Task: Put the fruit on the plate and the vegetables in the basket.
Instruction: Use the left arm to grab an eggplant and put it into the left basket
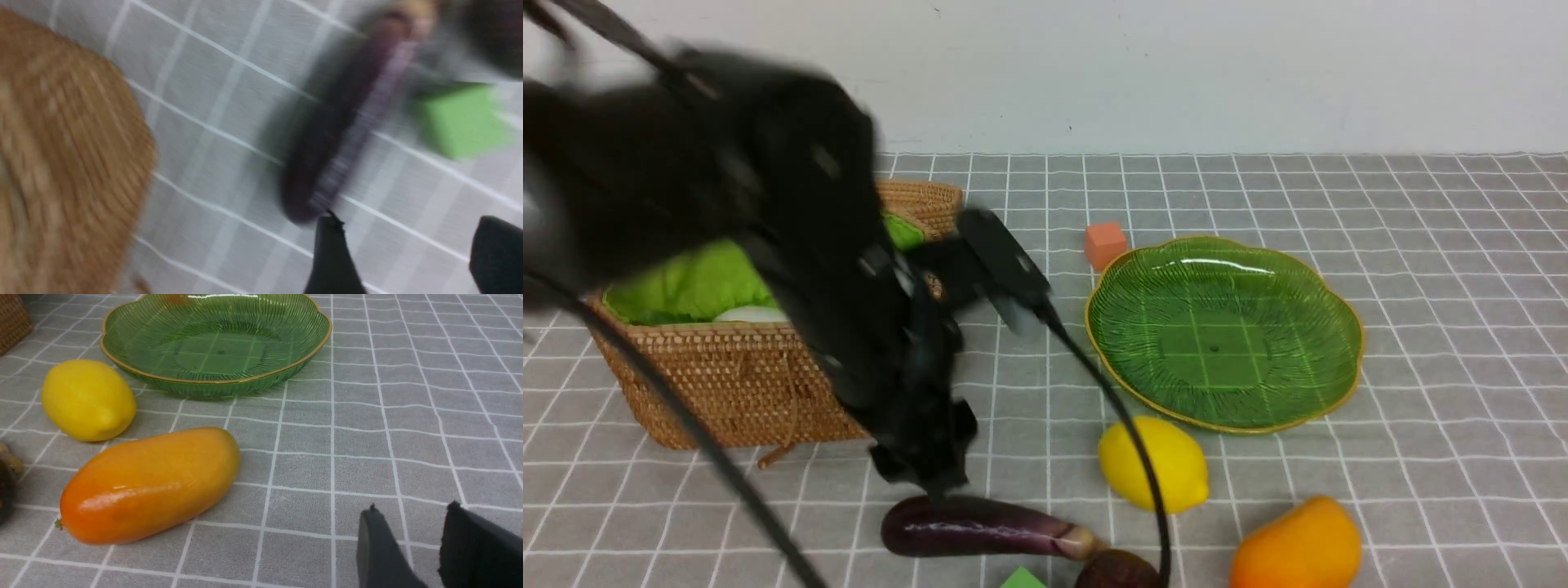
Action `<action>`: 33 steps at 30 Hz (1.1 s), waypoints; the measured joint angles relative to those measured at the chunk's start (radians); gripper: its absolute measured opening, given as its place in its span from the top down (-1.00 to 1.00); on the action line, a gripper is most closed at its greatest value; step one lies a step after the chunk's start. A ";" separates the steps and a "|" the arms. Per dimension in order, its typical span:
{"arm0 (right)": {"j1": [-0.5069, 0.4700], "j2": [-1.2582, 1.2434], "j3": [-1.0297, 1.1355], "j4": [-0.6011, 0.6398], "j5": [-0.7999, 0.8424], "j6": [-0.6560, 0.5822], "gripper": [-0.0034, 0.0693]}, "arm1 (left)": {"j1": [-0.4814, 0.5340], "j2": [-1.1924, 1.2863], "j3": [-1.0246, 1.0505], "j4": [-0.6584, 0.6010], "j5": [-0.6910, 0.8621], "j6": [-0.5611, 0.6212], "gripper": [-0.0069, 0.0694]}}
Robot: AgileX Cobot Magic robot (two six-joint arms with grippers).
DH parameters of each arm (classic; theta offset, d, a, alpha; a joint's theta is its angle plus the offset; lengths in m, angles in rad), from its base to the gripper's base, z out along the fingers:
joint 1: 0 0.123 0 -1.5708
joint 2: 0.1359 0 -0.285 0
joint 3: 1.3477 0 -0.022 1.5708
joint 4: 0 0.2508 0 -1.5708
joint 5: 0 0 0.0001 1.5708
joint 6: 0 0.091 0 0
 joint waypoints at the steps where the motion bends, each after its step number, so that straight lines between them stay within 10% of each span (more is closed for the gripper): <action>1: 0.000 0.000 0.000 0.000 0.000 0.000 0.24 | -0.009 0.024 0.006 0.028 -0.027 0.000 -0.41; 11: 0.000 0.000 0.000 0.000 0.000 0.000 0.24 | -0.018 0.236 0.009 0.070 -0.089 0.042 -0.64; 19: 0.000 0.000 0.000 0.000 0.000 0.000 0.24 | -0.018 0.294 0.006 0.072 -0.080 0.052 -0.24; 33: 0.000 0.000 0.000 0.000 0.000 0.000 0.24 | -0.009 -0.037 -0.109 0.293 0.013 0.001 -0.24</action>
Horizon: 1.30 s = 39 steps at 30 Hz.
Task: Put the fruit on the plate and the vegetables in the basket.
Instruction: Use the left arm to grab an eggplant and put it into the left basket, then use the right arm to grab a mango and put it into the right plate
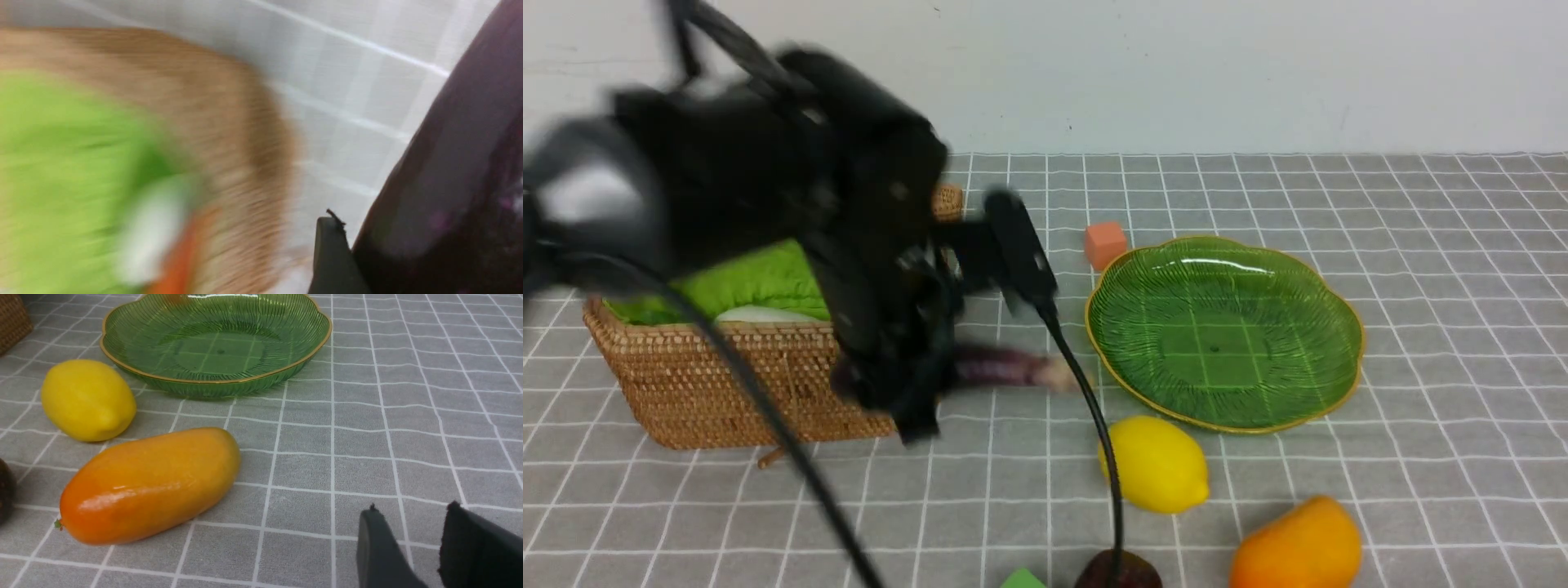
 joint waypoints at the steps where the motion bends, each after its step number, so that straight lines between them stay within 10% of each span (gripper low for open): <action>1: 0.000 0.000 0.000 0.000 0.000 0.000 0.24 | 0.013 -0.030 0.000 0.035 -0.035 -0.015 -0.24; 7: 0.000 0.000 0.000 0.000 0.000 0.000 0.24 | 0.221 -0.089 -0.005 0.139 -0.304 -0.192 -0.24; 17: 0.000 0.000 0.000 0.000 0.000 0.000 0.24 | 0.355 0.049 -0.005 0.156 -0.334 -0.224 -0.26; 23: 0.000 0.000 0.000 0.000 0.000 0.000 0.24 | 0.357 0.057 -0.004 0.155 -0.324 -0.224 -0.86; 27: 0.000 0.000 0.000 0.000 0.000 0.000 0.24 | 0.357 0.008 -0.004 0.152 -0.239 -0.226 -0.92; 34: 0.000 0.000 0.000 0.000 0.000 0.000 0.24 | 0.357 -0.210 -0.004 0.054 0.050 -0.277 -0.64; 39: 0.000 0.000 0.000 0.000 0.000 0.000 0.24 | 0.357 -0.443 -0.003 -0.078 0.224 -0.357 -0.01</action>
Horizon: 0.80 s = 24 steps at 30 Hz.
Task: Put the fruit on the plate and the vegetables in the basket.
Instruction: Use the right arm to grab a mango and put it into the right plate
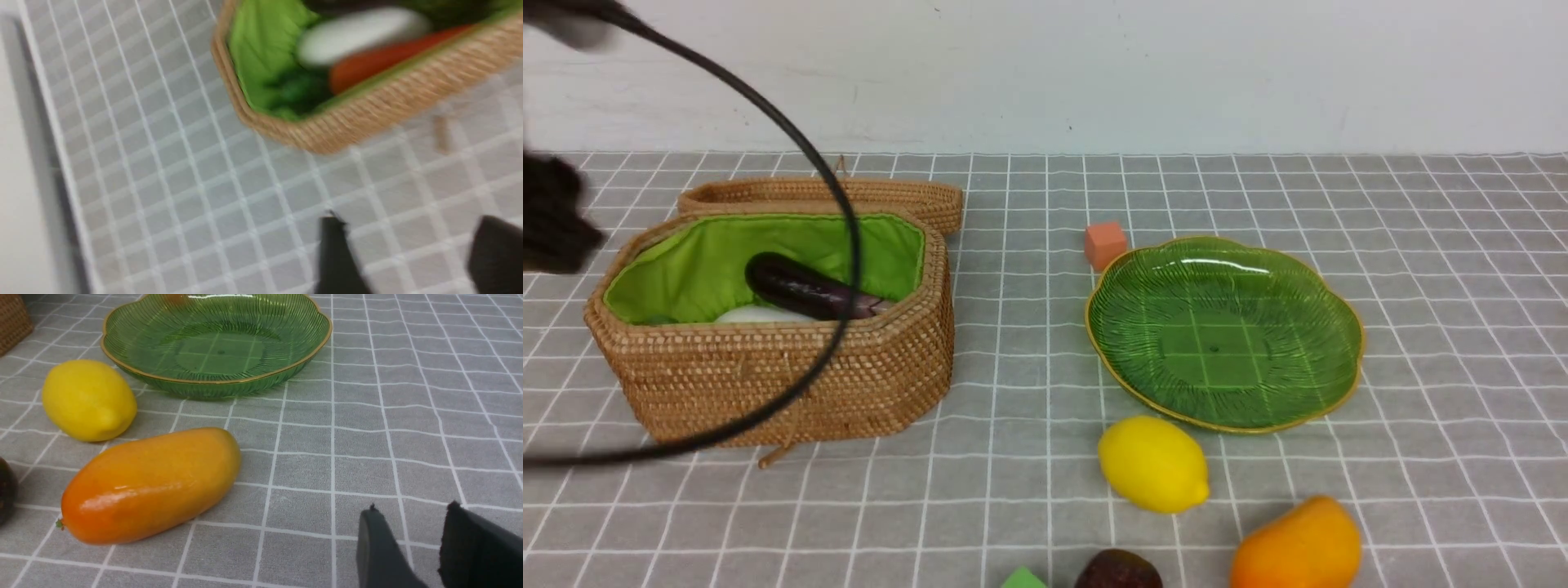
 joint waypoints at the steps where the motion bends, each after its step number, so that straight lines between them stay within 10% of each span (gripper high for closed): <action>1: 0.000 0.000 0.000 0.000 0.000 0.000 0.24 | 0.001 -0.081 0.018 -0.051 0.000 -0.047 0.21; 6: 0.000 0.000 0.000 0.000 0.000 0.000 0.24 | 0.001 -0.335 0.161 -0.168 0.000 -0.182 0.84; 12: 0.000 0.000 0.000 0.000 0.000 0.000 0.24 | 0.001 -0.622 0.455 -0.187 -0.047 -0.374 0.85; 24: 0.000 0.000 0.000 0.000 0.000 0.000 0.24 | 0.001 -0.913 1.099 -0.183 -0.717 -0.496 0.85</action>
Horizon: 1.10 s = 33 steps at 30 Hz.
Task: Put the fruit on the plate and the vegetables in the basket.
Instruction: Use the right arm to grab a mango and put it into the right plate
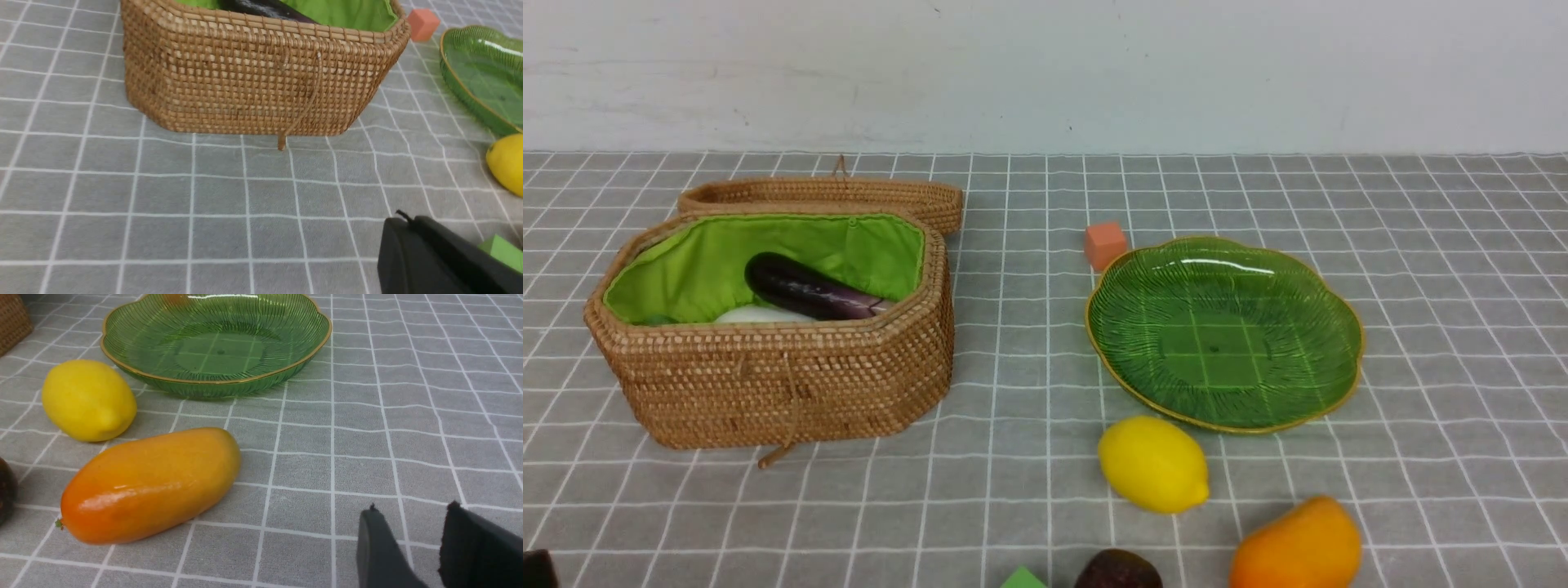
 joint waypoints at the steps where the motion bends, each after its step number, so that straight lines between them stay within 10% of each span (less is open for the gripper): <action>1: 0.000 0.000 0.000 0.000 0.000 0.000 0.24 | 0.000 -0.001 0.018 0.000 -0.027 -0.012 0.85; 33: 0.000 0.000 0.000 0.000 0.000 0.000 0.24 | 0.004 -0.153 0.052 0.006 -0.053 -0.036 0.85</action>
